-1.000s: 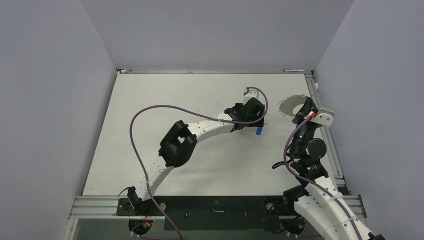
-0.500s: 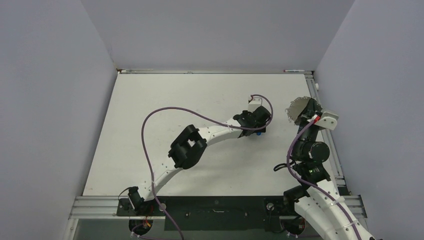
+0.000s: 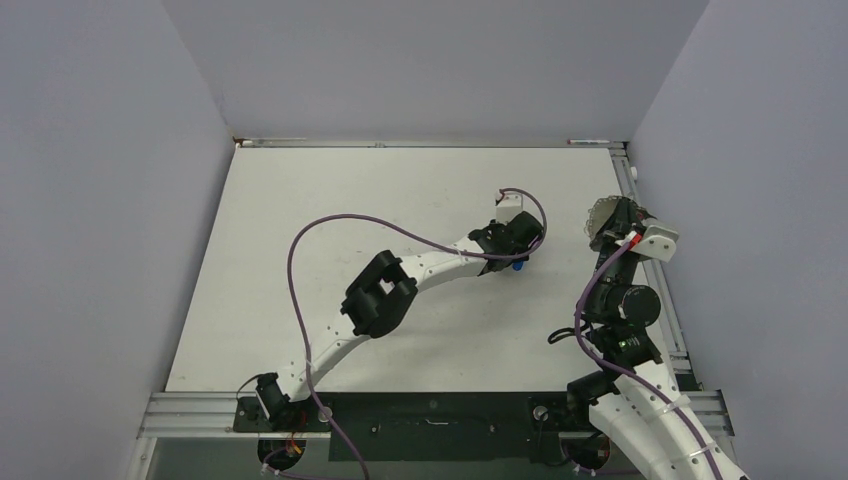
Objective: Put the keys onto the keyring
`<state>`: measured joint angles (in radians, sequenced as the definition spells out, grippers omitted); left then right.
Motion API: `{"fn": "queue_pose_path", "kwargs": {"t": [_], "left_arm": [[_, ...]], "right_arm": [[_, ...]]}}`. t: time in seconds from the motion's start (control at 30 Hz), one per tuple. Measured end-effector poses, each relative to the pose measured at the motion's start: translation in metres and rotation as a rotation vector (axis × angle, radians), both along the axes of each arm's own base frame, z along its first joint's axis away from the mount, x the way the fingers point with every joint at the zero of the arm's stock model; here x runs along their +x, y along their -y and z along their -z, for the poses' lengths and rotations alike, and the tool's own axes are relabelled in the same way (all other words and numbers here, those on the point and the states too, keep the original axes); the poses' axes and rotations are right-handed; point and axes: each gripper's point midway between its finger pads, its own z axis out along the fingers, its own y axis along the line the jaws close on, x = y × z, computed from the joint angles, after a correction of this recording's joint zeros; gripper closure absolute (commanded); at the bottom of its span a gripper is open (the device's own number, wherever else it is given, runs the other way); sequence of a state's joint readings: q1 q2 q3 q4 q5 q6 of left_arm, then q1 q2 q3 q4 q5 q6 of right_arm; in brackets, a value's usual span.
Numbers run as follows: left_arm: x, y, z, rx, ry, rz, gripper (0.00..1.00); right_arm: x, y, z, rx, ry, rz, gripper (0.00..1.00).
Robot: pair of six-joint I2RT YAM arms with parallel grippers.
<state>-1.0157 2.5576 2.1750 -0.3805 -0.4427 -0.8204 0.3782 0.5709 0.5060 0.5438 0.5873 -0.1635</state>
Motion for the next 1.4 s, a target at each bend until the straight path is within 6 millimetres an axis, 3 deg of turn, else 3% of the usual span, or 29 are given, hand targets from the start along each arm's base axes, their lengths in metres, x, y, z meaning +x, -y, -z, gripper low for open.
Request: {"fn": "queue_pose_path", "kwargs": {"t": [0.37,0.53,0.93,1.13,1.4], "left_arm": [[0.003,0.010,0.001,-0.042,-0.002,-0.009,0.83],[0.001,0.011,0.002,-0.052,-0.013,-0.004,1.00],[-0.002,0.012,0.005,-0.085,0.000,0.004,1.00],[-0.021,-0.015,0.006,-0.078,0.001,0.028,1.00],[-0.057,-0.076,0.002,-0.006,0.009,0.077,1.00]], "right_arm": [[0.001,0.000,0.003,0.000,-0.005,-0.001,0.95],[0.001,0.000,0.003,0.000,-0.006,-0.001,0.95],[0.001,-0.001,0.003,-0.001,-0.006,-0.002,0.95],[0.001,-0.003,0.003,-0.006,-0.004,-0.013,0.95],[0.004,-0.008,0.003,-0.017,-0.007,-0.037,0.95]]}}
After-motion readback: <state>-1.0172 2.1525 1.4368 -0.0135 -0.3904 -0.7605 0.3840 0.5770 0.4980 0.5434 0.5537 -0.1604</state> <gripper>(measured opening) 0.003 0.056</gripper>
